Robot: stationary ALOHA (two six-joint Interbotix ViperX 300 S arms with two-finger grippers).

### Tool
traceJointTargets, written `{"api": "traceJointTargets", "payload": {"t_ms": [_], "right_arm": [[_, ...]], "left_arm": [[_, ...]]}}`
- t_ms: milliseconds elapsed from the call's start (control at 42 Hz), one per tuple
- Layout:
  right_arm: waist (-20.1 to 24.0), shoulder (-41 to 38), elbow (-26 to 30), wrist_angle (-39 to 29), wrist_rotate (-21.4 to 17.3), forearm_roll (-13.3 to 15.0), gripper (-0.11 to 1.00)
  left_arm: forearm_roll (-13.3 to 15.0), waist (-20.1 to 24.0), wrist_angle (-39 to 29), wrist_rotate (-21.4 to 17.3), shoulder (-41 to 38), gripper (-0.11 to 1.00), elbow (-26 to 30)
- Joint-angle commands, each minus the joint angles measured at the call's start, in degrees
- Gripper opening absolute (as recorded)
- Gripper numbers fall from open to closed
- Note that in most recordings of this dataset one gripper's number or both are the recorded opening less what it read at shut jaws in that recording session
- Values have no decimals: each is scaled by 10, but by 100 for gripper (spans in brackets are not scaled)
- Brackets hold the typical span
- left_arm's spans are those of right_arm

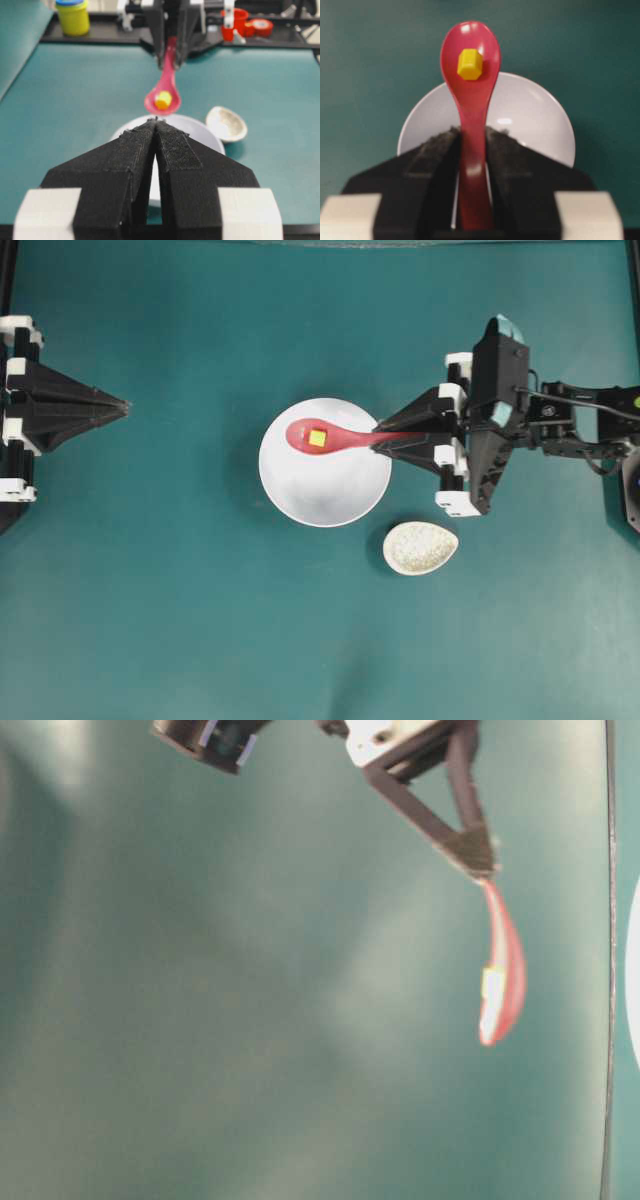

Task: Scoop the yellow hexagonal prism block from the bowl with a spoon using the right arm.
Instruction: 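Raise the spoon holding the yellow block above the bowl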

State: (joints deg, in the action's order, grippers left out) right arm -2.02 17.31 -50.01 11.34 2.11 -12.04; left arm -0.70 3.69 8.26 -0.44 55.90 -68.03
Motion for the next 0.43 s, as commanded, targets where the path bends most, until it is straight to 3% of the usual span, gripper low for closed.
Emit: {"api": "traceJointTargets", "payload": {"t_ms": [0,404], "right_arm": [[1,26,11,-8,-2,0,22],[2,42,4,-59,-3,-2,22]], "left_arm": [[-1,1,2,1,-3,0,12],[-2,1,-4,4,-4,0,11]]}}
